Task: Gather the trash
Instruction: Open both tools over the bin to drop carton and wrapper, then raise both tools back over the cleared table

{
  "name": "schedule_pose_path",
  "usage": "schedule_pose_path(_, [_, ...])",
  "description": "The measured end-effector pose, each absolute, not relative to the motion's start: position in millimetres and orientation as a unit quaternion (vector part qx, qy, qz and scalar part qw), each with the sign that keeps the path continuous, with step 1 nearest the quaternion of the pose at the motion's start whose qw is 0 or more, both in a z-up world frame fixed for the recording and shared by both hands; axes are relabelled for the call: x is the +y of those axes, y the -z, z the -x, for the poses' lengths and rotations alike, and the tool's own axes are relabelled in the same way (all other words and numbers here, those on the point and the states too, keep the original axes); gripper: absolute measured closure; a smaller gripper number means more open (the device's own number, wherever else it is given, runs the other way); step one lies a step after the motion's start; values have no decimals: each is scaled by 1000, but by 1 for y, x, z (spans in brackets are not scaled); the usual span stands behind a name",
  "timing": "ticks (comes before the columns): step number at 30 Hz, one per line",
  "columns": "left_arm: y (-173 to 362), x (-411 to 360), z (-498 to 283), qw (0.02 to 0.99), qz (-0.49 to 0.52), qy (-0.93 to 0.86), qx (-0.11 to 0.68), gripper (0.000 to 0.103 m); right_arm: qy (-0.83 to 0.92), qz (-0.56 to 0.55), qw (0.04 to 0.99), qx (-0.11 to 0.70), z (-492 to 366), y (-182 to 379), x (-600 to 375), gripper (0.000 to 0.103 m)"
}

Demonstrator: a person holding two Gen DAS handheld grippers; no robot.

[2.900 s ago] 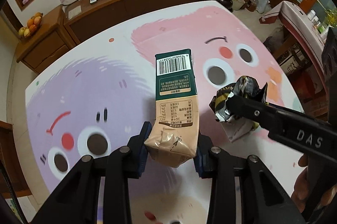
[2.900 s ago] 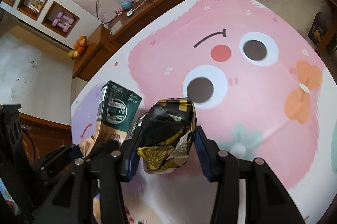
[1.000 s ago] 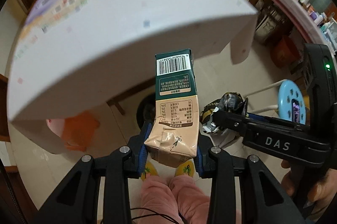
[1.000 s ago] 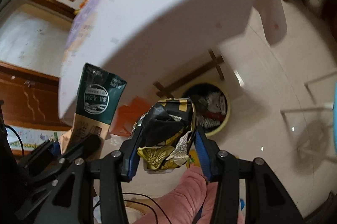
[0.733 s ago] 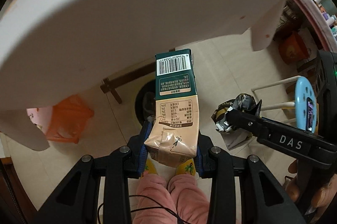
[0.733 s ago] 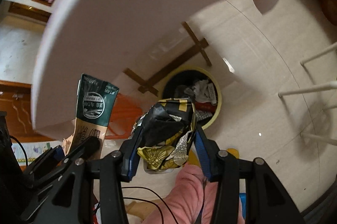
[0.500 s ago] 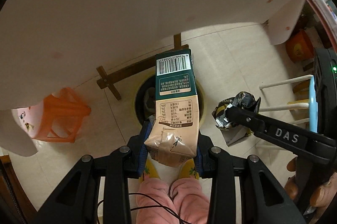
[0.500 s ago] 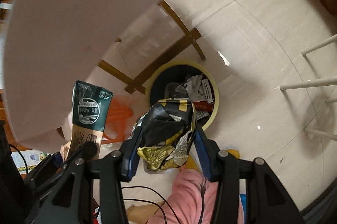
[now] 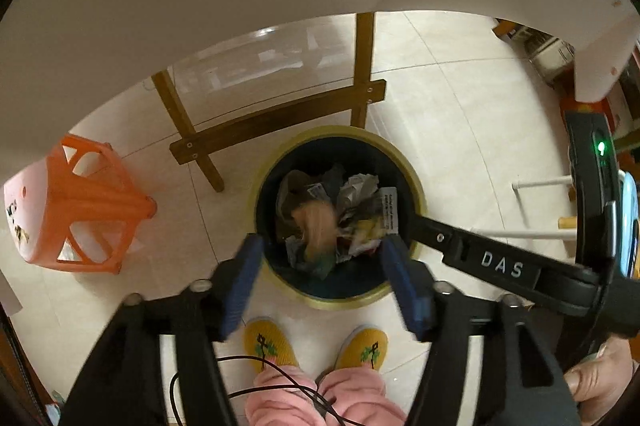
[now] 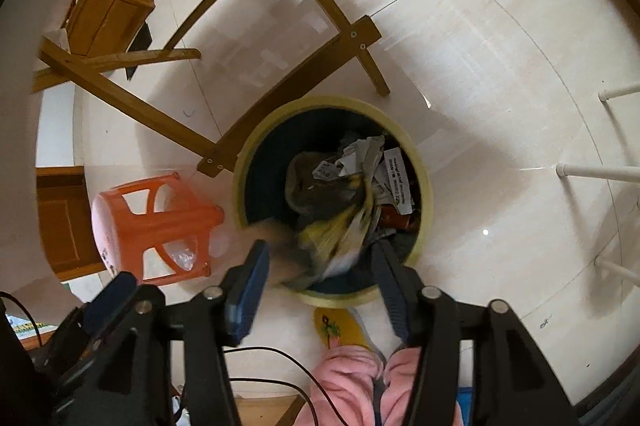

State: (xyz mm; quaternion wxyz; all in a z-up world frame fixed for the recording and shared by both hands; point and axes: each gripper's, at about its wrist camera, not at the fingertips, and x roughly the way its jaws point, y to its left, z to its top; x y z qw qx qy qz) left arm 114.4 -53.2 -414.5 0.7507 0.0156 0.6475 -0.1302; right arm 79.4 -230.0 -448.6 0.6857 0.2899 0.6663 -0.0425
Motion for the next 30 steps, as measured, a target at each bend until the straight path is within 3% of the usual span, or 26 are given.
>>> schedule_pose_path(3, [420, -48, -116, 752, -9, 119, 648, 27, 39, -283, 686, 669, -81, 459, -226, 41])
schedule_pose_path(7, [416, -44, -113, 754, -11, 111, 648, 24, 36, -266, 696, 666, -82, 462, -222, 41])
schedule_pose_path(14, [399, -43, -105, 770, -19, 99, 630, 5, 25, -248, 714, 654, -85, 450, -222, 41])
schedule_pose_path(30, [299, -28, -96, 788, 12, 67, 612, 5, 3, -202, 749, 631, -83, 372, -220, 41])
